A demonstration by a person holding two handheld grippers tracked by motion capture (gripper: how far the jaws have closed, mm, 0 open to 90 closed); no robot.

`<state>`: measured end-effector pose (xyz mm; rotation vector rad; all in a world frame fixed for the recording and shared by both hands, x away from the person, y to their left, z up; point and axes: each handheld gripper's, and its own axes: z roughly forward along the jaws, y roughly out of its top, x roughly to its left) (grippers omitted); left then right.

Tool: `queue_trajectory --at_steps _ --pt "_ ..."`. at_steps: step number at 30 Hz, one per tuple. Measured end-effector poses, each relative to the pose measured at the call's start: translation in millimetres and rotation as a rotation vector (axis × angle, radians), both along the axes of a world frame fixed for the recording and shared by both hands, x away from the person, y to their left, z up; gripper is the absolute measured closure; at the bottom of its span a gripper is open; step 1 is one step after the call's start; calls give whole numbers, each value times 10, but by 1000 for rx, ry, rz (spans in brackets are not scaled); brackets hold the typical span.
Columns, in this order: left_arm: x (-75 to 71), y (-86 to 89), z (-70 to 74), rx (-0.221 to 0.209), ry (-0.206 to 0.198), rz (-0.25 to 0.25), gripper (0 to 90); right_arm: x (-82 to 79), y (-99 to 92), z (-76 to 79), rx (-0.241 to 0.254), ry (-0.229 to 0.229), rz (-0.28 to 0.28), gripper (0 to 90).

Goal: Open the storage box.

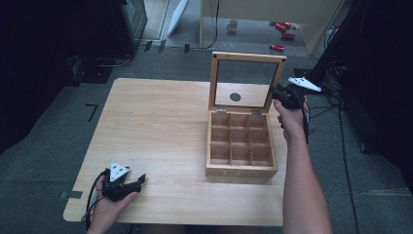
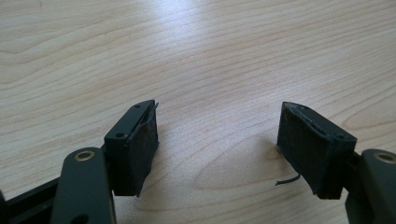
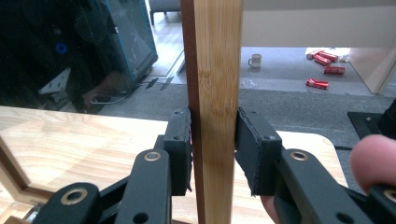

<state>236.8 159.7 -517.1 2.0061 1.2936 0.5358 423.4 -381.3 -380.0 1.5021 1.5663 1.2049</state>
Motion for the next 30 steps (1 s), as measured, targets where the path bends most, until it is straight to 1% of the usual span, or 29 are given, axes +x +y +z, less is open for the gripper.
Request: queue_trajectory --at_steps 1,3,4,6,8,11,13,14,15,16,22,27,28,30 --pt "0 0 0 -1 0 0 298 21 21 -1 -7 3 -17 677" --pt "0 -1 0 0 0 0 298 30 32 -2 -10 4 -24 678" --pt "0 -2 0 1 -1 0 298 40 56 -4 -7 8 -43 678" --pt "-1 -4 0 3 -1 0 298 46 63 -6 -10 7 -48 678" --pt "-1 -7 -1 5 -2 1 298 65 83 -5 -24 11 -61 679" --pt "-1 -8 -1 6 -3 1 298 64 86 -1 -17 13 -70 680" --pt "-1 -9 0 9 -2 0 298 53 72 3 20 5 -51 635" --pt "-2 -12 -1 10 -4 1 298 42 80 6 10 9 -32 605" --pt "-2 -12 -1 10 -4 1 298 42 80 6 10 9 -32 605" --pt "-3 -15 -2 10 -5 2 298 24 97 8 -21 10 -21 586" --pt "-3 -19 -2 18 -5 1 298 -55 115 34 -26 -2 -5 572" --pt "-4 -24 -3 21 -6 2 298 -208 123 41 -47 -7 16 551" --pt "-4 -23 -2 24 -5 1 298 -208 123 41 -47 -7 16 551" --pt "-4 -23 -3 20 -6 2 298 -320 116 23 -46 2 24 525"
